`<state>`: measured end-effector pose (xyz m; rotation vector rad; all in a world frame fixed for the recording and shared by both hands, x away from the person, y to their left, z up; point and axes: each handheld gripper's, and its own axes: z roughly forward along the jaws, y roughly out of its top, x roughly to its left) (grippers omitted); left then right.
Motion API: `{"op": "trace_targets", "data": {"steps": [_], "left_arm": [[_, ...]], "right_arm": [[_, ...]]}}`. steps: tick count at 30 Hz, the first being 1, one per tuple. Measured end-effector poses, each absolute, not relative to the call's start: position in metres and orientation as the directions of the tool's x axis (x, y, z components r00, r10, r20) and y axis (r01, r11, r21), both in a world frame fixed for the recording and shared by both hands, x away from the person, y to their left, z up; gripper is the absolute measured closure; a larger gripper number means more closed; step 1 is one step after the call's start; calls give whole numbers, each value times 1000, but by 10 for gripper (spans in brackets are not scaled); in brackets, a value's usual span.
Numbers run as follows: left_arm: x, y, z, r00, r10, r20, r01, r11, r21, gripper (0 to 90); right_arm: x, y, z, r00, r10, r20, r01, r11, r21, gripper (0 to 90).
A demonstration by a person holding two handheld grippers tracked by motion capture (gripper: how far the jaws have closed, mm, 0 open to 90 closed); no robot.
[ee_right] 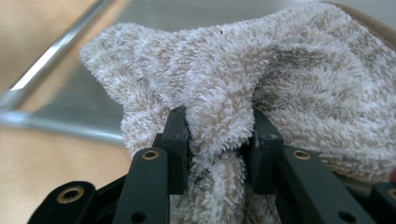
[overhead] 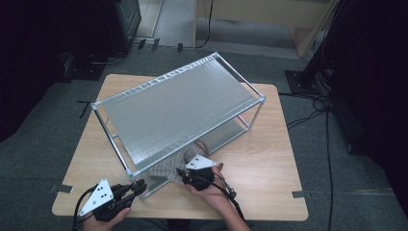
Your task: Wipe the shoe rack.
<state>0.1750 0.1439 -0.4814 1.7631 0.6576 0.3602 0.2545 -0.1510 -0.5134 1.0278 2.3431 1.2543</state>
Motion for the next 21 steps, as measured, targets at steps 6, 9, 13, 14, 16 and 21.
{"op": "trace_targets", "data": {"steps": [6, 9, 13, 14, 16, 21], "left_arm": [[175, 143, -481, 794, 601, -89, 244, -181, 953, 798], [175, 143, -481, 794, 601, -89, 244, -181, 953, 798], [175, 144, -481, 794, 601, -90, 244, -181, 953, 797], [175, 144, -481, 795, 601, -90, 245, -181, 953, 798], [175, 144, -481, 795, 600, -90, 245, -182, 952, 797], [175, 144, -481, 795, 600, -89, 244, -183, 952, 797]], "right_arm": [[273, -184, -512, -587, 806, 79, 514, 295, 806, 655], [282, -204, -511, -508, 854, 113, 559, 228, 797, 655], [291, -227, -511, -426, 896, 125, 586, 168, 793, 655], [293, -233, -511, -405, 905, 128, 590, 152, 793, 655], [294, -239, -511, -384, 913, 134, 596, 135, 792, 655], [302, -267, -512, -263, 955, 138, 617, 57, 785, 653]]}}
